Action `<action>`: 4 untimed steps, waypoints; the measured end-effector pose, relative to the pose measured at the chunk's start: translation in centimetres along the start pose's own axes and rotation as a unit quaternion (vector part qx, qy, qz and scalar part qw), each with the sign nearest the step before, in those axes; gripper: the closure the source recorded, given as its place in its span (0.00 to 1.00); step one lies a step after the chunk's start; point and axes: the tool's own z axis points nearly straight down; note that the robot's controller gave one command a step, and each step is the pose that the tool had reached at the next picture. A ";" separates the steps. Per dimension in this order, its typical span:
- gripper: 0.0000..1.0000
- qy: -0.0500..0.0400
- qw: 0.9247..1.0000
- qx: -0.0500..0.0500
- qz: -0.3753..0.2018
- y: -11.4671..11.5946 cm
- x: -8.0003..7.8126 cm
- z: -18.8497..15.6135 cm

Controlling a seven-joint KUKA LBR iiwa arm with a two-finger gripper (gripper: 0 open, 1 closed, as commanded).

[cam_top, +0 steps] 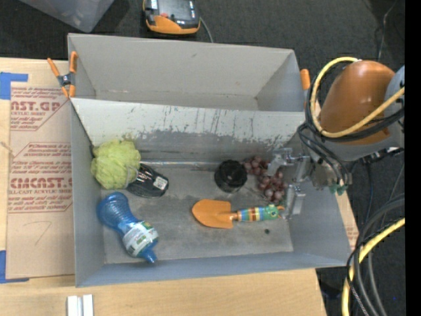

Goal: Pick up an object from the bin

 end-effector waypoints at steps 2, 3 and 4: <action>0.00 -0.001 0.999 0.000 -0.042 -2.2 1.6 12.4; 0.00 -0.011 1.000 0.001 -0.016 -1.3 3.3 7.6; 0.00 -0.001 0.999 -0.001 -0.035 -1.8 2.2 11.6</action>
Offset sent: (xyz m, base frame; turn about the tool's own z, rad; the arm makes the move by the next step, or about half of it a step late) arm -0.0154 -0.0222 -0.1199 -0.0850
